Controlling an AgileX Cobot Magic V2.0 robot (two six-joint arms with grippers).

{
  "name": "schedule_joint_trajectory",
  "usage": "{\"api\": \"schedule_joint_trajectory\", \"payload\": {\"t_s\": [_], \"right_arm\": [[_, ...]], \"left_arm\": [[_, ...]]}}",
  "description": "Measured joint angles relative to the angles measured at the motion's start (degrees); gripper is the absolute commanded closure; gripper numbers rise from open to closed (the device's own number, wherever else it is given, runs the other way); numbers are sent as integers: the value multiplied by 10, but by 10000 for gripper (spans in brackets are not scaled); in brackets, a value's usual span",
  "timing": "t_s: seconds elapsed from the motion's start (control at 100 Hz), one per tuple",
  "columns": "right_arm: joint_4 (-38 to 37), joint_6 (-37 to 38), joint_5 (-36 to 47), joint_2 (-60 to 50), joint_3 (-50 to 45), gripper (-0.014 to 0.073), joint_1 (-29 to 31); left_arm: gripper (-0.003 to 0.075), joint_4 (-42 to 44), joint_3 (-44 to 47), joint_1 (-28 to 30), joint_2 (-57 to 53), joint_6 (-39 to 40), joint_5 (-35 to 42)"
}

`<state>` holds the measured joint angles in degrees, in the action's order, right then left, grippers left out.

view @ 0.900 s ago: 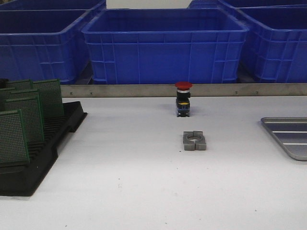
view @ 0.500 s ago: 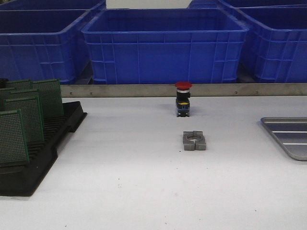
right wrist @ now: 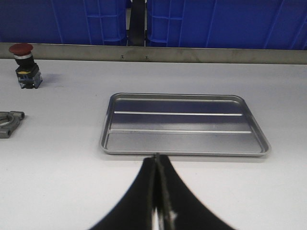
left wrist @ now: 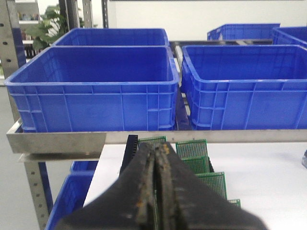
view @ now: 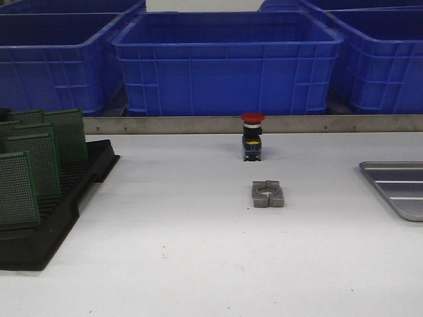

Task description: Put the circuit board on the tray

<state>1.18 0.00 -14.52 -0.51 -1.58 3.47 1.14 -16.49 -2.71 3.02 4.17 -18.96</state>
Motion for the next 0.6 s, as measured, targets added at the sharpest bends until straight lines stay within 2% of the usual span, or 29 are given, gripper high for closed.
{"api": "schedule_joint_trajectory", "payload": {"t_s": [0.21, 0.28, 0.4, 0.53, 0.6], "right_arm": [[0, 0, 0, 0, 0, 655, 0], [0, 0, 0, 0, 0, 655, 0], [0, 0, 0, 0, 0, 655, 0], [0, 0, 0, 0, 0, 655, 0], [0, 0, 0, 0, 0, 655, 0]], "left_arm": [[736, 0, -105, 0, 142, 0, -125], [701, 0, -138, 0, 200, -2, -159], [567, -6, -189, 0, 298, -51, -199], [347, -52, -236, 0, 399, -144, -219], [290, -83, -260, 0, 446, -206, -228]]}}
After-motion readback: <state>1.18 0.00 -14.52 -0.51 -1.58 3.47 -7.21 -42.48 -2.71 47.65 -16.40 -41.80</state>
